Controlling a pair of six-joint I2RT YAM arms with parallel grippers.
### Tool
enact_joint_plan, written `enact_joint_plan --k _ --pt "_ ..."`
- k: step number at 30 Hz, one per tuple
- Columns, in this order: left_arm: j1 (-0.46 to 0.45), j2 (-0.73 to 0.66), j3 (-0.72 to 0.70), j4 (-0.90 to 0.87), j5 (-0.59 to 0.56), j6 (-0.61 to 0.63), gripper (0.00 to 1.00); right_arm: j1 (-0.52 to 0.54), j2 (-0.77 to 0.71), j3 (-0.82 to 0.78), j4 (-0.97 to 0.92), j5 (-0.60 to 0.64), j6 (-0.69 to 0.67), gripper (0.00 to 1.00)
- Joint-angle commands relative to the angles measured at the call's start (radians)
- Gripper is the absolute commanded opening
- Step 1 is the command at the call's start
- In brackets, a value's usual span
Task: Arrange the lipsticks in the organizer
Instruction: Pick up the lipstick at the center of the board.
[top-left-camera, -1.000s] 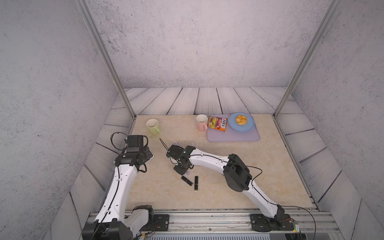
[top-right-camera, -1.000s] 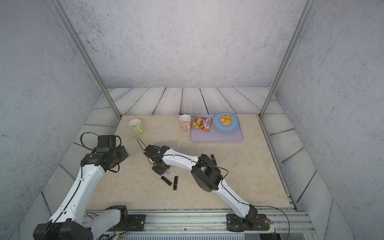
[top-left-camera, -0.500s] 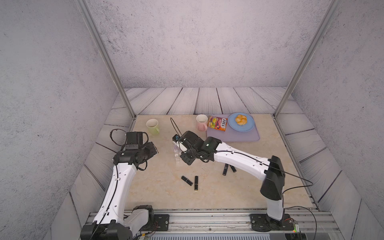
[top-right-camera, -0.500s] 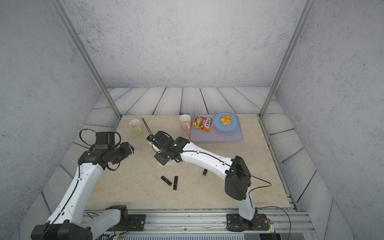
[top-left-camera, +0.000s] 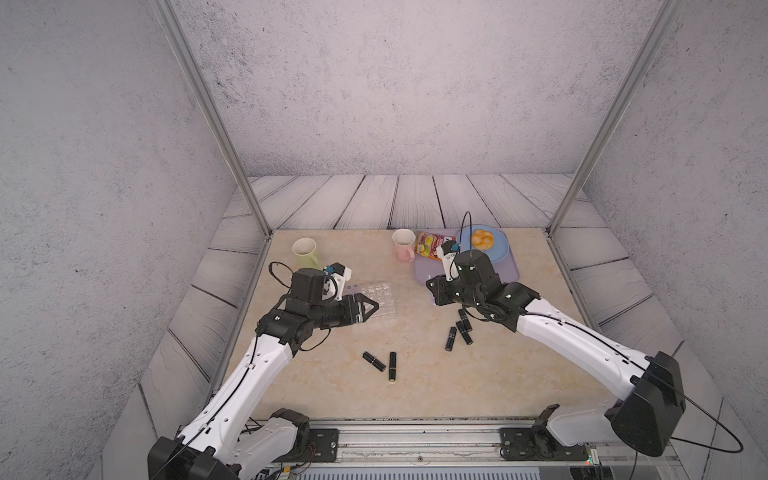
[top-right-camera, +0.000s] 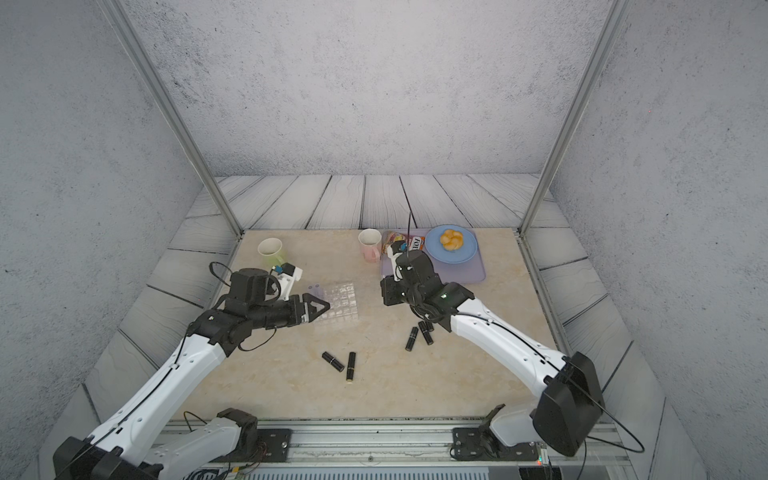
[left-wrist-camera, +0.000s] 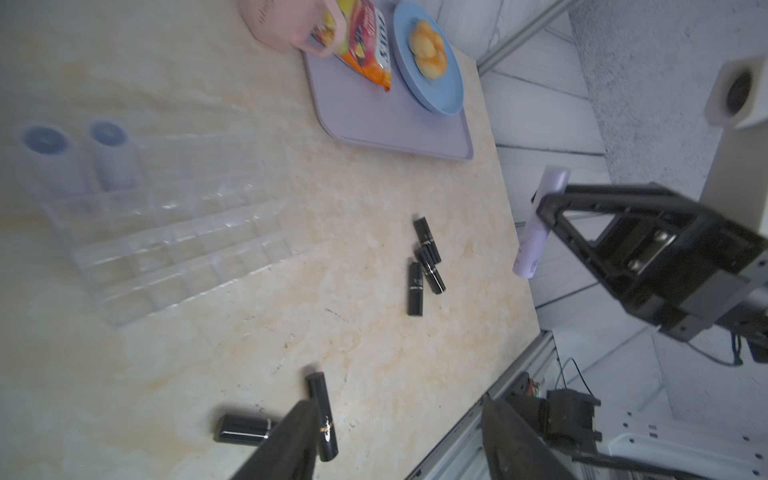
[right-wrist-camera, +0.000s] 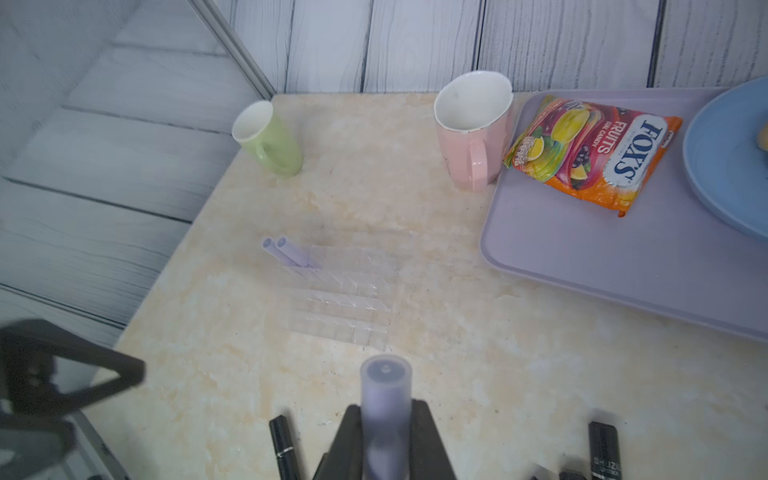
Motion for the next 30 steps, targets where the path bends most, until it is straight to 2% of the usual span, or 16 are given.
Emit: enact_joint_plan --k 1,6,11,18,24,27,30 --pt "-0.048 -0.02 -0.035 0.15 0.123 -0.045 0.67 0.013 -0.02 0.004 0.12 -0.085 0.12 0.02" --pt "-0.081 0.015 -0.035 0.257 0.16 -0.071 0.61 0.015 0.005 -0.013 0.199 -0.167 0.216 0.02" --pt "-0.115 0.098 0.024 0.257 0.179 -0.034 0.54 0.021 0.042 -0.041 0.308 -0.205 0.316 0.01" --pt "-0.118 0.189 0.084 0.298 0.197 -0.023 0.45 0.08 0.083 -0.034 0.342 -0.204 0.355 0.01" --pt "-0.118 0.223 0.111 0.307 0.206 -0.014 0.37 0.091 0.094 -0.036 0.36 -0.214 0.375 0.01" --pt "-0.118 0.228 0.112 0.306 0.192 -0.005 0.24 0.091 0.094 -0.038 0.367 -0.221 0.394 0.04" --pt "-0.118 0.23 0.126 0.257 0.17 0.047 0.04 0.09 0.086 -0.042 0.364 -0.211 0.436 0.15"
